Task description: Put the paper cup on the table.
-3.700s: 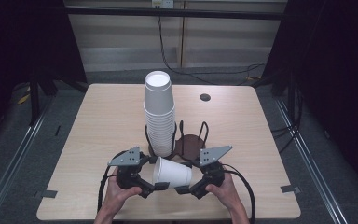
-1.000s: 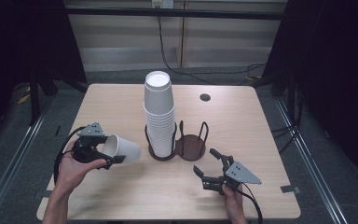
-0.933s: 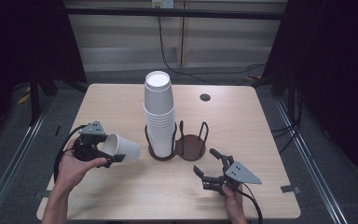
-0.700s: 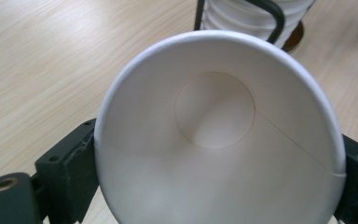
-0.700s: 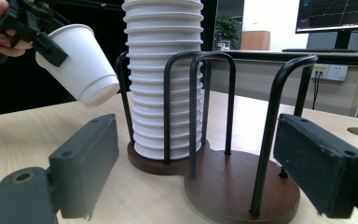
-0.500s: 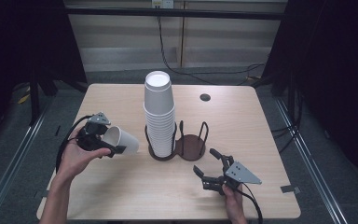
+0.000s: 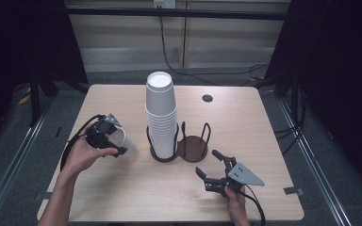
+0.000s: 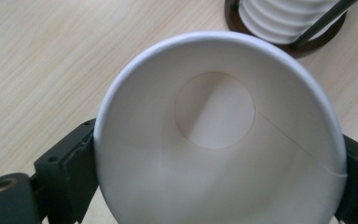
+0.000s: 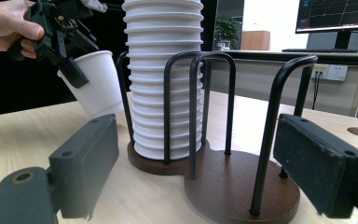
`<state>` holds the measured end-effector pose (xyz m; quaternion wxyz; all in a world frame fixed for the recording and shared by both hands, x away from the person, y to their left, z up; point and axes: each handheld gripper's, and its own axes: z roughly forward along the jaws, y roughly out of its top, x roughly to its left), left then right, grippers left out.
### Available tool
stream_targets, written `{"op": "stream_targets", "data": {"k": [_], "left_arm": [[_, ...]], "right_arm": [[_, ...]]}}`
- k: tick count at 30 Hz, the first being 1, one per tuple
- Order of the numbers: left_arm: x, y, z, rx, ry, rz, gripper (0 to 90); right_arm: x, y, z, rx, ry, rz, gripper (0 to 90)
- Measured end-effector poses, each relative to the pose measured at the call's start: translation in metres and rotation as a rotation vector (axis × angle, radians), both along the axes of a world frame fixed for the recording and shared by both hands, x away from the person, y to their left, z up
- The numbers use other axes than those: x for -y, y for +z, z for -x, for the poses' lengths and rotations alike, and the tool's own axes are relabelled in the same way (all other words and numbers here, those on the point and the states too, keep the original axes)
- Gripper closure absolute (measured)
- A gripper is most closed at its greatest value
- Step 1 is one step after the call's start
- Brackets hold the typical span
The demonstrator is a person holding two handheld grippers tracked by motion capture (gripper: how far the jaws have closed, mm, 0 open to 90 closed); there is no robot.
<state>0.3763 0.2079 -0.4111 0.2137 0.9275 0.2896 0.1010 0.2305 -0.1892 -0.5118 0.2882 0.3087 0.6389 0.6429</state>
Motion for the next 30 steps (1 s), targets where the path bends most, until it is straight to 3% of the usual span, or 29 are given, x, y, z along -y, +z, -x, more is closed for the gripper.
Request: {"op": "stream_targets", "data": {"k": [3,5,7,11,23,26,30], "left_arm": [[0.002,-0.002,-0.004,-0.021,-0.001,-0.017,8.1],[0.003,-0.004,-0.006,-0.050,-0.001,-0.059,7.9],[0.003,-0.004,-0.008,-0.050,0.001,-0.079,7.8],[0.006,-0.005,-0.010,-0.068,-0.009,-0.086,7.6],[0.018,-0.010,-0.015,-0.050,-0.025,-0.079,3.9],[0.023,-0.014,-0.016,-0.063,-0.047,-0.086,2.9],[0.028,-0.017,-0.016,-0.045,-0.034,-0.105,3.0]], "right_arm": [[0.000,0.000,0.000,0.000,-0.001,-0.001,13.4],[0.000,0.000,0.000,0.000,-0.002,-0.001,13.4],[0.000,0.000,0.000,0.000,-0.002,0.000,13.4],[0.000,0.000,0.000,0.001,-0.001,0.000,13.4],[0.000,0.000,0.000,0.000,-0.002,-0.001,13.4],[0.000,0.000,0.000,0.000,-0.002,-0.001,13.4],[0.000,0.000,0.000,0.001,0.000,-0.001,13.4]]}}
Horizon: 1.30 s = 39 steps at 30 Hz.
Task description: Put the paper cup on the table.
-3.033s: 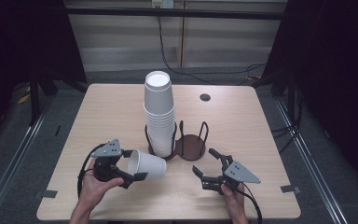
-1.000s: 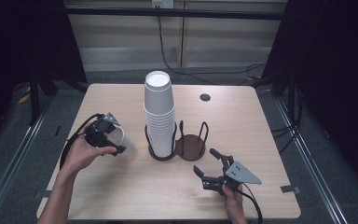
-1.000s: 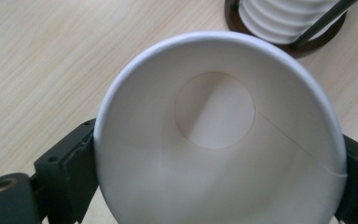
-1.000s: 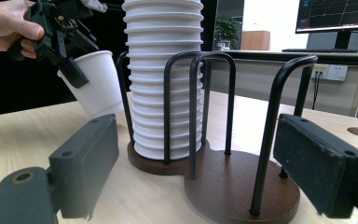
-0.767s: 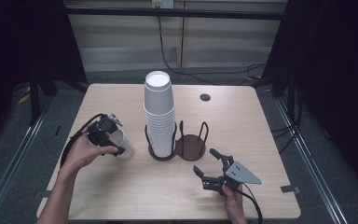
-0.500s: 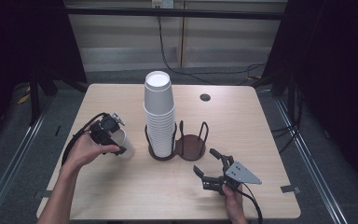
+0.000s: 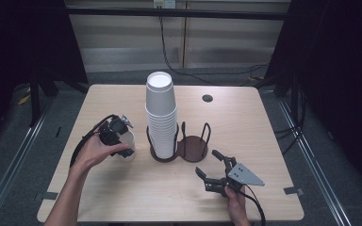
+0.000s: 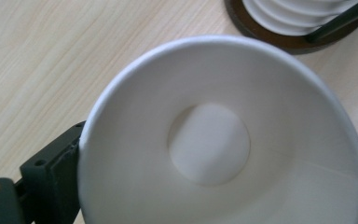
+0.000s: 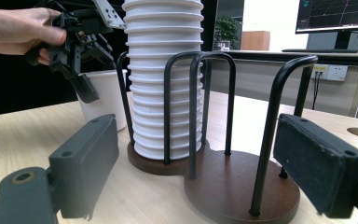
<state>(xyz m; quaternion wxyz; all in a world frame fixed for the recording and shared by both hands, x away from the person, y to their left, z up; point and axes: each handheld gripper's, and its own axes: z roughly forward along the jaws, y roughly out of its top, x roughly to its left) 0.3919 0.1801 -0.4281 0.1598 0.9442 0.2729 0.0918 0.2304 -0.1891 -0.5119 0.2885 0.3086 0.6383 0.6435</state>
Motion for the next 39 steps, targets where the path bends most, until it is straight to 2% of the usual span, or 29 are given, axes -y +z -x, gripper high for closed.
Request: {"op": "stream_targets", "data": {"k": [5,6,7,8,11,14,18,19,22,27,30,31,32,33,35,38,39], "left_arm": [[-0.002,-0.005,0.000,-0.006,0.014,0.021,2.4],[-0.003,-0.007,0.000,-0.014,0.026,0.026,2.4],[-0.003,-0.009,0.000,-0.004,0.043,0.024,3.3],[-0.003,-0.010,0.000,-0.009,0.045,0.017,5.0],[-0.005,-0.016,-0.001,-0.030,0.062,0.039,5.1],[-0.007,-0.018,0.001,-0.024,0.074,0.047,3.2],[-0.011,-0.021,0.003,-0.011,0.084,0.083,2.5],[-0.012,-0.022,0.004,-0.020,0.087,0.081,1.9],[-0.013,-0.025,0.006,0.001,0.085,0.085,0.0],[-0.020,-0.028,0.009,-0.005,0.088,0.122,0.1],[-0.024,-0.030,0.011,0.002,0.085,0.125,4.0],[-0.025,-0.032,0.013,-0.010,0.088,0.135,7.6],[-0.027,-0.035,0.013,-0.016,0.080,0.138,14.9],[-0.028,-0.037,0.014,-0.040,0.078,0.139,21.1],[-0.029,-0.041,0.016,-0.031,0.063,0.132,15.6],[-0.034,-0.044,0.018,-0.031,0.076,0.170,17.1],[-0.036,-0.043,0.019,-0.024,0.068,0.162,17.0]], "right_arm": [[0.000,0.000,0.000,-0.001,-0.001,0.001,13.3],[0.000,0.000,0.000,-0.001,-0.002,0.001,13.3],[0.000,0.000,0.000,-0.001,-0.002,0.001,13.3],[0.000,0.000,0.000,-0.001,-0.002,0.001,13.4],[0.000,0.000,0.000,-0.001,-0.003,0.001,13.4],[0.000,0.000,0.000,-0.001,-0.002,0.000,13.4],[0.000,0.000,0.000,0.000,-0.002,0.000,13.3],[0.000,0.000,0.000,0.000,-0.002,0.000,13.3],[0.000,0.000,0.000,0.000,-0.002,0.000,13.2],[0.000,0.000,0.000,0.000,-0.003,0.000,13.2],[0.000,0.000,0.000,0.000,-0.005,0.001,13.2],[0.000,0.000,0.000,0.000,-0.003,-0.001,13.2],[0.000,0.000,0.000,0.000,-0.003,0.000,13.2],[0.000,0.000,0.000,0.000,-0.003,0.000,13.2],[0.000,0.000,0.000,0.000,-0.003,-0.001,13.2],[0.000,0.000,0.000,0.000,-0.003,0.000,13.2],[0.000,0.000,0.000,0.000,-0.003,0.000,13.2]]}}
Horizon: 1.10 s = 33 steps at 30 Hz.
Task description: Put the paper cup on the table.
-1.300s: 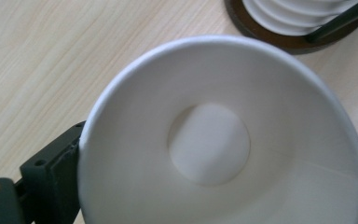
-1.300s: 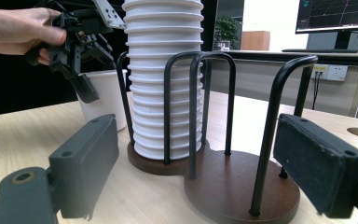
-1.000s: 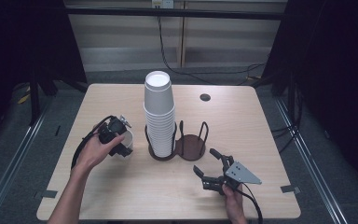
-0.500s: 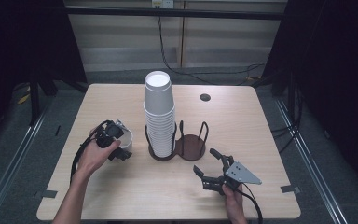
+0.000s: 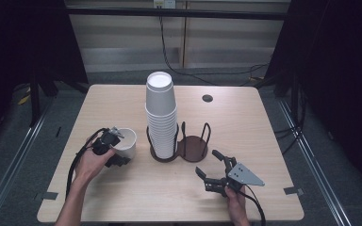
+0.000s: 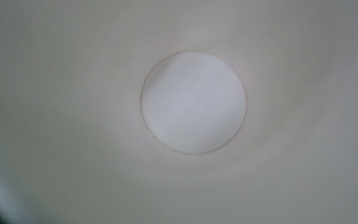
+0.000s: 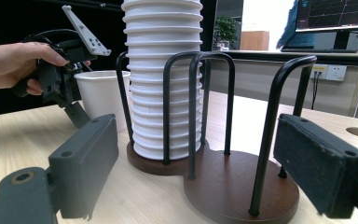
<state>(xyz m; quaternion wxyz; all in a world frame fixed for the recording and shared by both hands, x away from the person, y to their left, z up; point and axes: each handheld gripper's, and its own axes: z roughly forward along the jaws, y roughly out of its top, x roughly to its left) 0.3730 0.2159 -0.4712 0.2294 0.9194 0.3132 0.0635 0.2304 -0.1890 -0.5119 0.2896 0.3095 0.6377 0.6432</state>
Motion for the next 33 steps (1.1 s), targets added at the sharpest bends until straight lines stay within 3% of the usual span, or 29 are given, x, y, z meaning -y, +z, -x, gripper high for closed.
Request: {"op": "stream_targets", "data": {"k": [6,9,13,17,20,22,27,31,33], "left_arm": [[-0.013,0.008,0.006,0.023,0.028,0.033,16.6],[-0.018,0.014,0.011,0.053,0.034,0.019,16.7],[-0.028,0.023,0.015,0.089,0.064,0.053,16.8],[-0.036,0.034,0.024,0.131,0.082,0.135,16.8],[-0.038,0.037,0.029,0.170,0.110,0.169,16.1],[-0.040,0.038,0.033,0.170,0.119,0.206,16.2],[-0.044,0.041,0.045,0.224,0.163,0.305,16.2],[-0.045,0.042,0.053,0.274,0.152,0.331,16.2],[-0.045,0.041,0.057,0.297,0.159,0.374,16.2]], "right_arm": [[0.000,0.000,0.000,0.000,0.000,0.000,13.2],[0.000,0.000,0.000,0.000,0.000,0.000,13.2],[0.000,0.000,0.000,-0.001,-0.001,0.000,13.2],[0.000,0.000,0.000,-0.001,0.001,-0.001,13.2],[0.000,0.000,0.000,-0.002,-0.001,0.000,13.2],[0.000,0.000,0.000,-0.002,-0.001,0.000,13.2],[0.000,0.000,0.000,-0.002,-0.001,0.000,13.2],[0.000,0.000,0.000,-0.002,-0.001,0.000,13.2],[0.000,0.000,0.000,-0.002,-0.001,0.000,13.2]]}}
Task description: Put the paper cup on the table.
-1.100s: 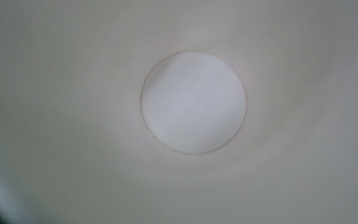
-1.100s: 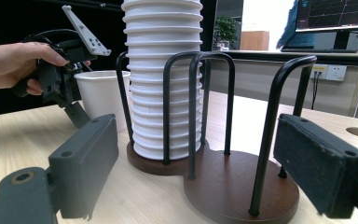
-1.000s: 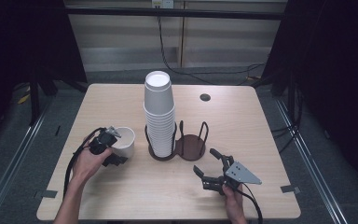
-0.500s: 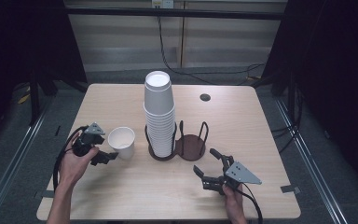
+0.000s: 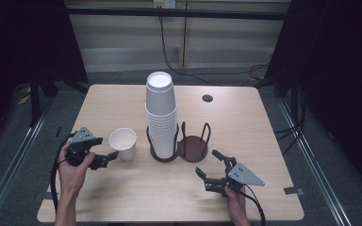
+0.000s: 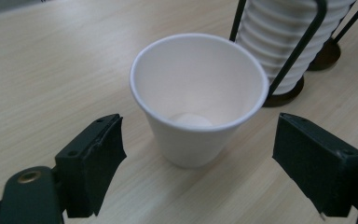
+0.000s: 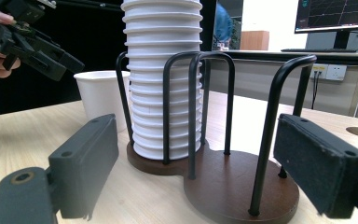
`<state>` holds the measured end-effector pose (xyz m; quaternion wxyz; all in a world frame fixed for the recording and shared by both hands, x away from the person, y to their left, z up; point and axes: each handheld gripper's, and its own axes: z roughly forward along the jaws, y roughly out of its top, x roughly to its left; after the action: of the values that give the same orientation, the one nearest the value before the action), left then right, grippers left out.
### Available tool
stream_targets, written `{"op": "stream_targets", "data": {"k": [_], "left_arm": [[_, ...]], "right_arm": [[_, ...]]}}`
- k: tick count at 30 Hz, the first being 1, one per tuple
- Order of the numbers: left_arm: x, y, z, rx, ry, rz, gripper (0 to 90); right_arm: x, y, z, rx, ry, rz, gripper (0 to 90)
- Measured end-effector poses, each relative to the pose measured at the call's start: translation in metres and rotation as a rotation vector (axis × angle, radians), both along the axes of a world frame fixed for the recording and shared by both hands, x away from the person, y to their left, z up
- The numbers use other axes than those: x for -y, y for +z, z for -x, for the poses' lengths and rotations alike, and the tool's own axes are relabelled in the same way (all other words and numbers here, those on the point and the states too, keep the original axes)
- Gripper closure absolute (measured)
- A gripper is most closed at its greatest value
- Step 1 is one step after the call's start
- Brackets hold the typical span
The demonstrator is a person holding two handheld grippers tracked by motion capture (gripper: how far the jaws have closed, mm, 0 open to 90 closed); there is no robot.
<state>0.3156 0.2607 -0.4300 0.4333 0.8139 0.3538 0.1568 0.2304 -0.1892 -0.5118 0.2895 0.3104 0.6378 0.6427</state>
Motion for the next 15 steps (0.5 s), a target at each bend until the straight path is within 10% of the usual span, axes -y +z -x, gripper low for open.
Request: {"op": "stream_targets", "data": {"k": [15], "left_arm": [[0.024,-0.010,0.036,0.175,-0.009,0.225,16.1]], "right_arm": [[0.000,0.000,0.000,0.000,-0.002,-0.001,13.1]]}}
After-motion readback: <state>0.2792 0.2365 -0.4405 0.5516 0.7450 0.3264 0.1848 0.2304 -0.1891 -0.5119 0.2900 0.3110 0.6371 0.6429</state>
